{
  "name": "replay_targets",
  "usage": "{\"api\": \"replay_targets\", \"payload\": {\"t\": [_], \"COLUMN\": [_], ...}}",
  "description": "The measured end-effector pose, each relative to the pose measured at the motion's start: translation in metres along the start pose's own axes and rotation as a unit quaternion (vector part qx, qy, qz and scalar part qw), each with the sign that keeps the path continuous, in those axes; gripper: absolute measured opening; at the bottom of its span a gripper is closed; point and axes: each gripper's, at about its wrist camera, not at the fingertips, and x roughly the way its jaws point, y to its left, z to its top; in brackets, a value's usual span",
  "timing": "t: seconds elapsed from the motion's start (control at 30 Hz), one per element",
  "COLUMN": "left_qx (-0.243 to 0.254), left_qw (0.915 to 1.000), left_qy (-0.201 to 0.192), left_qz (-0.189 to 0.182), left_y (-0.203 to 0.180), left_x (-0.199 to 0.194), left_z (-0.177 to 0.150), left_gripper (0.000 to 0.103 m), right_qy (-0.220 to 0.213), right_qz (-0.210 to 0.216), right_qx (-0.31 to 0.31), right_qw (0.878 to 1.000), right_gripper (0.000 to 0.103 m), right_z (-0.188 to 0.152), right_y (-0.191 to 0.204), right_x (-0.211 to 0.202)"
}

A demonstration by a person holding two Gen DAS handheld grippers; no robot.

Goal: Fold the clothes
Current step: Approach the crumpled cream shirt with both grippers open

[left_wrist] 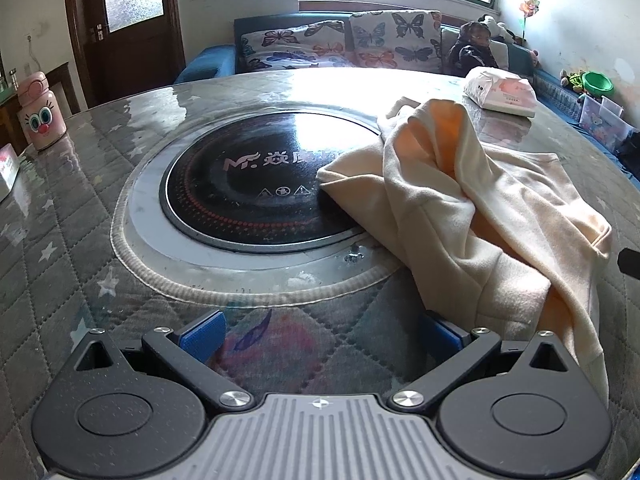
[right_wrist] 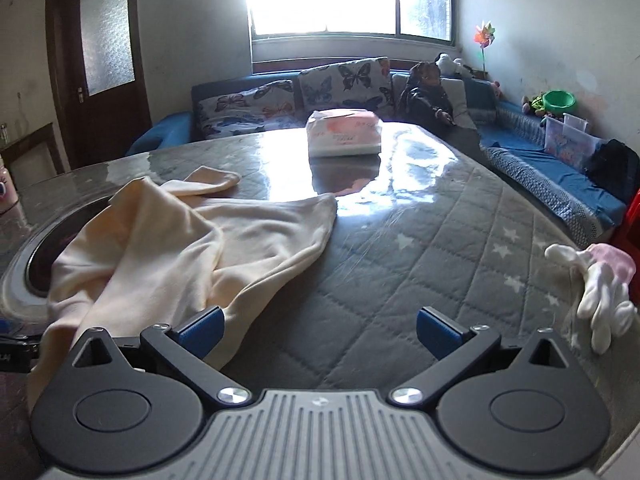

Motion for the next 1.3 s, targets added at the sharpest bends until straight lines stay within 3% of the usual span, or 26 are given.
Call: {"api": "replay_targets", "payload": {"t": [0.37, 1.3], "left_qx": [-0.003, 0.001], "left_qw": [1.0, 0.9999], "left_qy": [0.0, 0.005], "left_qz": [0.005, -0.009], "left_y": [0.002, -0.008], "left_x": [-0.007, -0.02], "left_z": [-0.007, -0.008], "left_gripper": [0.103, 0.103], "right_qy": [0.033, 0.025], "right_qz": [0.015, 0.038], "right_qx": [0.008, -0.001], "right_qw": [0.999, 0.999], "right_gripper": [0.103, 0.103], "right_z": [-0.011, -0.011], "right_y": [0.012, 0.022], "right_x": [-0.004, -0.014]}}
